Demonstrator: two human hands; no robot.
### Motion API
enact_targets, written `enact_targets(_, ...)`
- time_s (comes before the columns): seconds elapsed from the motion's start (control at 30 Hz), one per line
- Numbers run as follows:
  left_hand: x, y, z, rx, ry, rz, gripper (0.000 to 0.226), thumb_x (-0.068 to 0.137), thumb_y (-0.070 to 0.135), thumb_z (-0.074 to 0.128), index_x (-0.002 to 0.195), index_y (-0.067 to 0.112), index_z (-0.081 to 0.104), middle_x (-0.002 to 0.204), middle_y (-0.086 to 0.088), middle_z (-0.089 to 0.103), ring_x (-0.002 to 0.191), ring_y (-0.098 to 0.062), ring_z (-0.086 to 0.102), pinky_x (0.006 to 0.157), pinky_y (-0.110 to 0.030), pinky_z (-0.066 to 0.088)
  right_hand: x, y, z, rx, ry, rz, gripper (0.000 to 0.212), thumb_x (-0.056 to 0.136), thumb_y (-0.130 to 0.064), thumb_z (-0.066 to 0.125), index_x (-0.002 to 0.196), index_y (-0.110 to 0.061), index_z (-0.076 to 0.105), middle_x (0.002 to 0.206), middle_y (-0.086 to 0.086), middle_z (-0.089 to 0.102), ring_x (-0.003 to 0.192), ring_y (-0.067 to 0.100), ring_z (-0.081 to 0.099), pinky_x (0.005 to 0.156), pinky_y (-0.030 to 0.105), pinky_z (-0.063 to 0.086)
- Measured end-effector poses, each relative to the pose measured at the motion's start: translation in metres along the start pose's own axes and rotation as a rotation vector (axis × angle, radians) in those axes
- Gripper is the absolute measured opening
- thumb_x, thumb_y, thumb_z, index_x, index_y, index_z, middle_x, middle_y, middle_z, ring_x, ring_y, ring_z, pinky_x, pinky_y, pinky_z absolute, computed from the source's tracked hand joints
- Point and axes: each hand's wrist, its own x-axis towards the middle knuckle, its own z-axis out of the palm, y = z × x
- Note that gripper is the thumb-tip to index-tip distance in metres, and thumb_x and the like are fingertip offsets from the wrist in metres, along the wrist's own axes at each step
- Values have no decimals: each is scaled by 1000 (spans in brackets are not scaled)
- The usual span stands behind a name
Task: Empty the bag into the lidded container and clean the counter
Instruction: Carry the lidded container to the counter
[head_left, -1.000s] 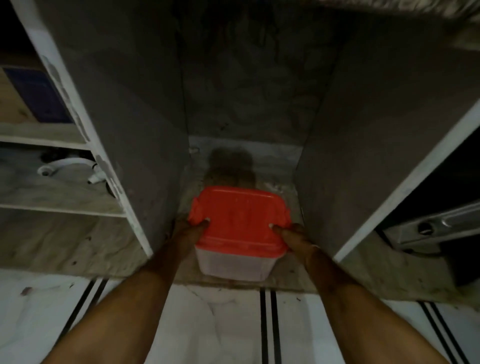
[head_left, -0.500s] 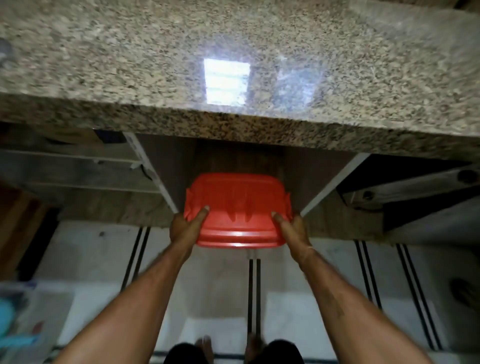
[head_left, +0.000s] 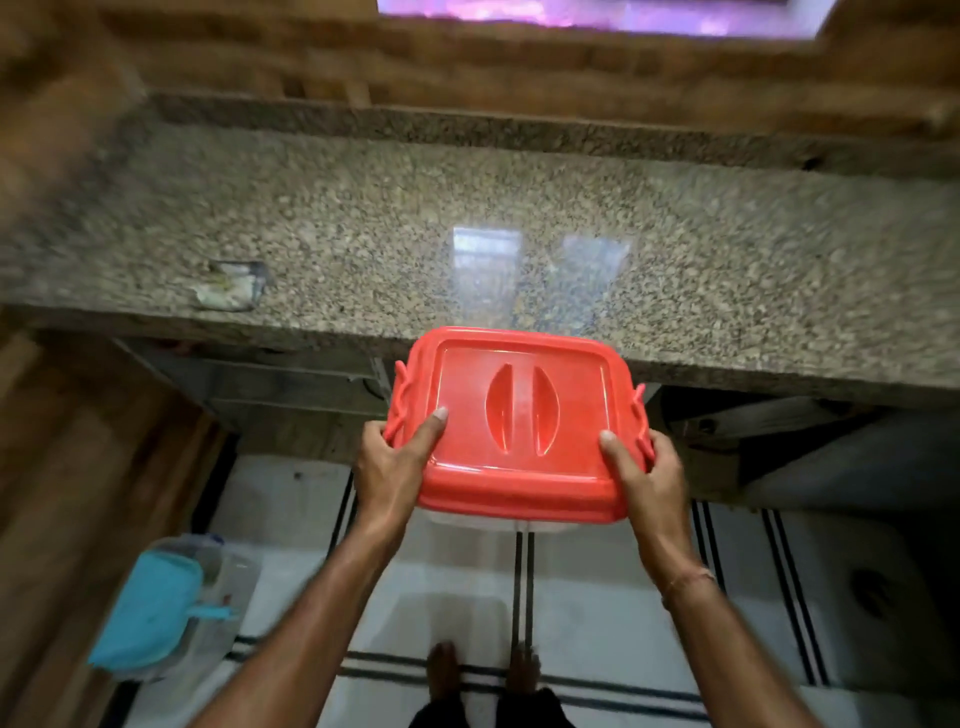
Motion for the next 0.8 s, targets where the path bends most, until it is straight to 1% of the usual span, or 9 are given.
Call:
enact_targets(0.1, 5, 50, -7, -99, -24, 65, 63, 78, 56, 80, 117, 11, 59, 105, -2, 69, 85, -13, 68, 61, -25, 48, 11, -51, -7, 51, 35, -90, 62, 85, -50, 76, 133, -13, 61, 120, 5, 70, 94, 7, 69, 62, 10, 53)
enact_targets(0.17, 14, 79, -7, -150, -44, 104, 65, 77, 56, 81, 118, 11, 57, 106, -3, 68, 87, -16, 69, 64, -27, 52, 25, -76, -8, 78, 46, -115, 54, 92, -38, 75, 135, -8, 60, 119, 8, 69, 89, 5, 68, 55, 5, 49)
enact_targets(0.27, 37, 120, 0, -187, -74, 173, 70, 72, 63, 82, 117, 18, 55, 108, -2, 69, 91, -20, 72, 77, -37, 61, 51, -112, -7, 123, 52, -167, 56, 91, -44, 74, 134, -13, 60, 118, 5, 72, 92, 11, 72, 57, 9, 53)
enact_targets(0.33, 56, 147, 15, -178, -76, 214, 70, 70, 67, 80, 115, 19, 56, 108, -2, 70, 92, -22, 72, 82, -41, 61, 75, -133, -6, 130, 80, -197, 55, 90, -46, 75, 133, -15, 61, 116, 3, 72, 93, 11, 73, 63, 15, 56)
enact_targets(0.43, 83, 177, 41, -122, -48, 224, 77, 69, 75, 77, 117, 15, 61, 107, -3, 71, 93, -23, 71, 82, -37, 58, 115, -155, -6, 99, 111, -209, 59, 83, -61, 74, 127, -23, 63, 115, 1, 74, 95, 18, 74, 80, 39, 63)
enact_targets(0.5, 104, 197, 64, -133, -72, 208, 92, 61, 84, 74, 121, 14, 63, 108, -3, 73, 92, -23, 73, 81, -41, 62, 147, -167, -8, 103, 107, -202, 61, 77, -68, 71, 123, -29, 61, 113, 0, 74, 95, 21, 75, 84, 47, 64)
enact_targets(0.57, 130, 217, 90, -128, -74, 207, 99, 56, 87, 72, 123, 15, 64, 108, -4, 73, 92, -24, 73, 83, -45, 62, 188, -173, -9, 99, 114, -192, 64, 77, -68, 72, 124, -26, 62, 114, 0, 74, 96, 21, 75, 85, 48, 64)
enact_targets(0.67, 176, 243, 138, -68, -60, 204, 99, 50, 92, 69, 114, 17, 70, 102, -3, 76, 90, -24, 73, 85, -45, 61, 257, -178, -12, 69, 128, -167, 78, 72, -73, 71, 130, -21, 63, 114, 0, 74, 96, 22, 75, 85, 48, 64)
enact_targets(0.8, 228, 265, 191, -40, -78, 139, 107, 44, 97, 69, 113, 15, 71, 99, -7, 77, 87, -28, 74, 82, -48, 62, 335, -187, -12, 24, 99, -134, 83, 67, -75, 68, 129, -21, 63, 113, 1, 75, 94, 21, 75, 85, 47, 64)
